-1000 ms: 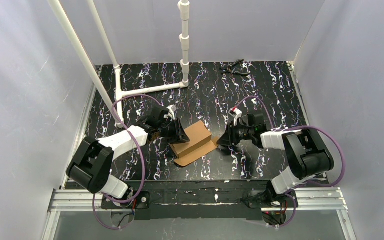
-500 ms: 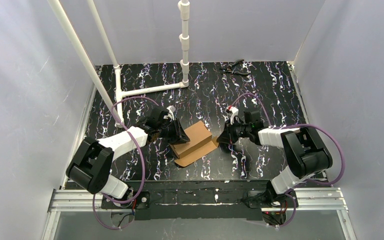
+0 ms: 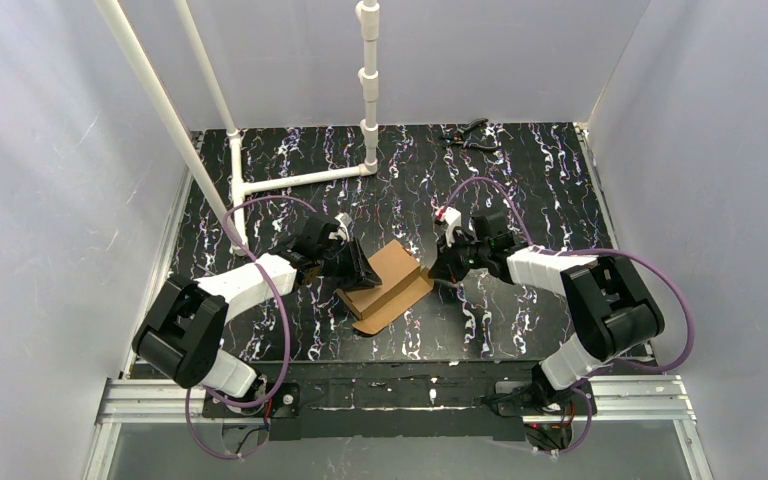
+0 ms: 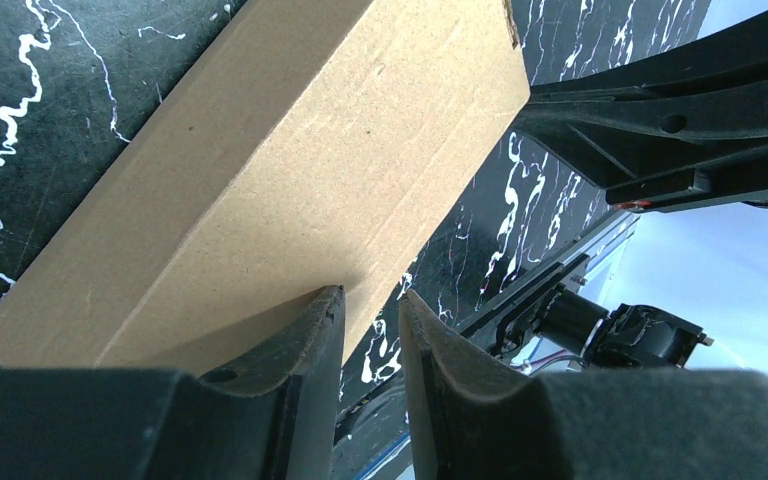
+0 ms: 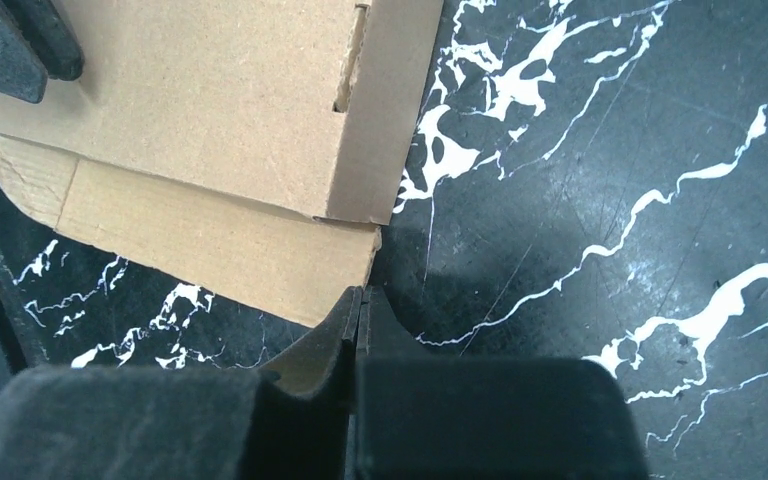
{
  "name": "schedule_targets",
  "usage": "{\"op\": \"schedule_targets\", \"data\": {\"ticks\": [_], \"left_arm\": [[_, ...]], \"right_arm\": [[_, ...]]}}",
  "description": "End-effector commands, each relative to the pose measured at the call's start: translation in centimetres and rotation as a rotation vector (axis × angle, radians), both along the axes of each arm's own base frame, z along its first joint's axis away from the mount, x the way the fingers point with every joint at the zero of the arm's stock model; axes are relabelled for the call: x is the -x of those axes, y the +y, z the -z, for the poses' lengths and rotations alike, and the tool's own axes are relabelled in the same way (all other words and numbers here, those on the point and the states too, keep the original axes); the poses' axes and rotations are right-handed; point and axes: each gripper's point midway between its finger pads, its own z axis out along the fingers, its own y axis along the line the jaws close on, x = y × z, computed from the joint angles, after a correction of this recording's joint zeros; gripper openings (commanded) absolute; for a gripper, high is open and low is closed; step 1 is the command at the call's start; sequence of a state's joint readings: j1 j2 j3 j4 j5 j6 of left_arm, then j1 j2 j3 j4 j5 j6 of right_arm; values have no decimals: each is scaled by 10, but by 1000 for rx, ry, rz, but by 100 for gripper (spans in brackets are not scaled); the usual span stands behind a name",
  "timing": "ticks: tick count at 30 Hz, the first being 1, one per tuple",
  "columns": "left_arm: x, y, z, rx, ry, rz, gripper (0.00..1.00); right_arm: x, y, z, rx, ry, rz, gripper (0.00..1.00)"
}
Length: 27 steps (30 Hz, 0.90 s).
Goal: Fold the paper box
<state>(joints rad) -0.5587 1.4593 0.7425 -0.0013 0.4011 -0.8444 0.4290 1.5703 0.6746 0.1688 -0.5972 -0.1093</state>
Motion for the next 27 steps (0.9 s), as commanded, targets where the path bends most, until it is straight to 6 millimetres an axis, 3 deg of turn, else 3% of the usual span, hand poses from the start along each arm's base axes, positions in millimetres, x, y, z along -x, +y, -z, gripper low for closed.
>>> {"op": "schedule_targets", "data": {"ticks": [1, 13, 27], "left_arm": [[17, 9, 13, -48, 50, 5, 26], [19, 9, 17, -56, 59, 13, 26], [19, 8, 15, -60, 61, 30, 26]], "right_arm": [[-14, 6, -16, 54, -130, -40, 4], [-13, 20, -20, 164, -214, -133, 4], [-15, 29, -20, 286, -184, -239, 4]]}}
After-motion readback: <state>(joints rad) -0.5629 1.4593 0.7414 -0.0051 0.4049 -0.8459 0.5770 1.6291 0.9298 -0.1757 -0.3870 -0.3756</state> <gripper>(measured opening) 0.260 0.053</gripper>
